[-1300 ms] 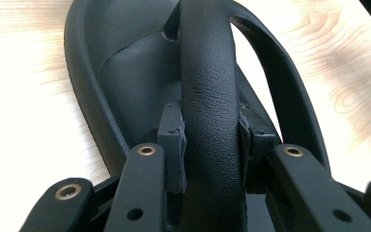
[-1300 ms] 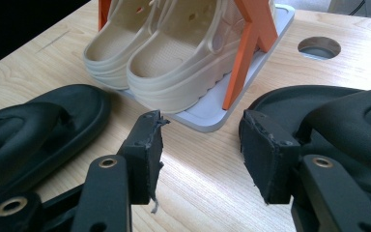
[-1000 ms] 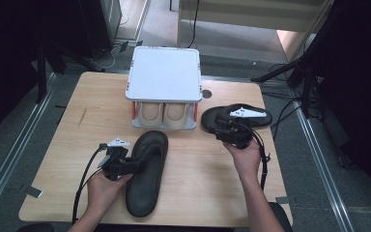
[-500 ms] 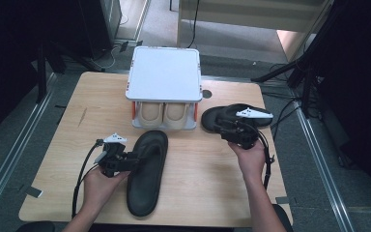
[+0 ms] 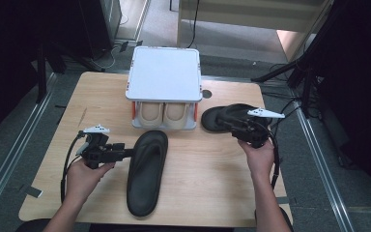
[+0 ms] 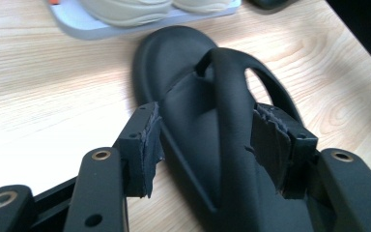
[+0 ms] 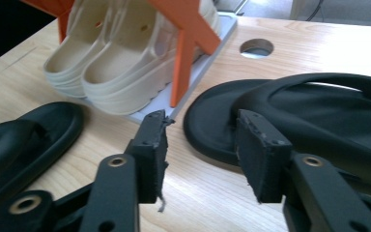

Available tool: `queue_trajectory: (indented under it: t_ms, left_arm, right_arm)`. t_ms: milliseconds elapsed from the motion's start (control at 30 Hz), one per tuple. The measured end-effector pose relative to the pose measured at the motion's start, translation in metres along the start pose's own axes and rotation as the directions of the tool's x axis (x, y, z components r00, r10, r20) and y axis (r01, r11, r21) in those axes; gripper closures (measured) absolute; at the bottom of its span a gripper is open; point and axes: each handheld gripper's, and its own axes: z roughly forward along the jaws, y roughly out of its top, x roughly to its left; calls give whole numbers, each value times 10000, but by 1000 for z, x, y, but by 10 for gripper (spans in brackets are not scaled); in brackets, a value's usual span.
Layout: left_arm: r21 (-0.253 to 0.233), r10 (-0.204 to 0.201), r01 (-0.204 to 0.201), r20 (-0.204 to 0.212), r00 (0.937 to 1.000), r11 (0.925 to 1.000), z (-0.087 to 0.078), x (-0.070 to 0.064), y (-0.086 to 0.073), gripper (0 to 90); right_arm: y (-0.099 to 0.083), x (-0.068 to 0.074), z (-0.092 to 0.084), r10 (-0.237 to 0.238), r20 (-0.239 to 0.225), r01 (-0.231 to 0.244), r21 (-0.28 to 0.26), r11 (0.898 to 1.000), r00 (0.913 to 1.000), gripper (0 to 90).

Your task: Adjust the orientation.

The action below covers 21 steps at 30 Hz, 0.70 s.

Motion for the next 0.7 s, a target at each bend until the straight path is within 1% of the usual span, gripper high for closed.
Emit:
queue_trajectory:
  t_ms: [67,100,133,200,233,267,333,400,533,600,633,667,700]
  left_arm:
    - [39,-8,9,-85,10000,10000,-2,4,0,441]
    - [-44,24,-25,-118,9999,10000,-3,6,0,441]
    - [-66,-19,18,-94,10000,10000,-4,8,0,437]
    - [-112,26,-27,-98,9999,9999,-5,12,0,428]
    - [-118,-30,29,-82,10000,9999,-5,14,0,425]
    - [-71,4,-4,-73,10000,10000,-6,15,0,426]
    - [-75,68,-69,-174,9998,9999,-6,18,0,425]
    - [-95,52,-53,-144,9999,9999,-7,19,0,426]
    - [-40,96,-97,-197,9998,9999,-7,23,0,426]
    - [101,6,-6,21,10000,9999,-7,25,0,426]
    - [83,73,-73,56,10000,9999,-8,26,0,426]
    - [52,106,-106,-18,9999,9999,-8,27,0,426]
    - [64,54,-54,-18,10000,10000,-8,28,0,426]
  right_arm:
    - [0,-5,-1,64,109,-64,-3,10000,9999,591]
    - [0,-7,-1,150,186,-149,-14,9999,9997,591]
    - [0,-9,-2,316,174,-316,-22,9995,9993,608]
    - [-1,-13,-2,545,139,-544,-54,9985,9984,647]
    - [-1,-15,-2,557,207,-557,-24,9984,9982,662]
    - [-1,-17,-2,521,243,-520,-51,9986,9983,683]
    - [-2,-20,-2,615,290,-615,-16,9981,9977,707]
    - [-2,-22,-1,662,275,-663,25,9978,9974,736]
    - [-2,-26,1,480,522,-487,130,9987,9975,788]
    - [-1,-29,2,437,604,-439,16,9990,9972,822]
    - [0,-31,3,471,636,-471,-4,9989,9969,827]
    - [1,-34,3,493,647,-491,-42,9988,9967,841]
    - [1,-37,4,545,700,-542,-67,9985,9961,847]
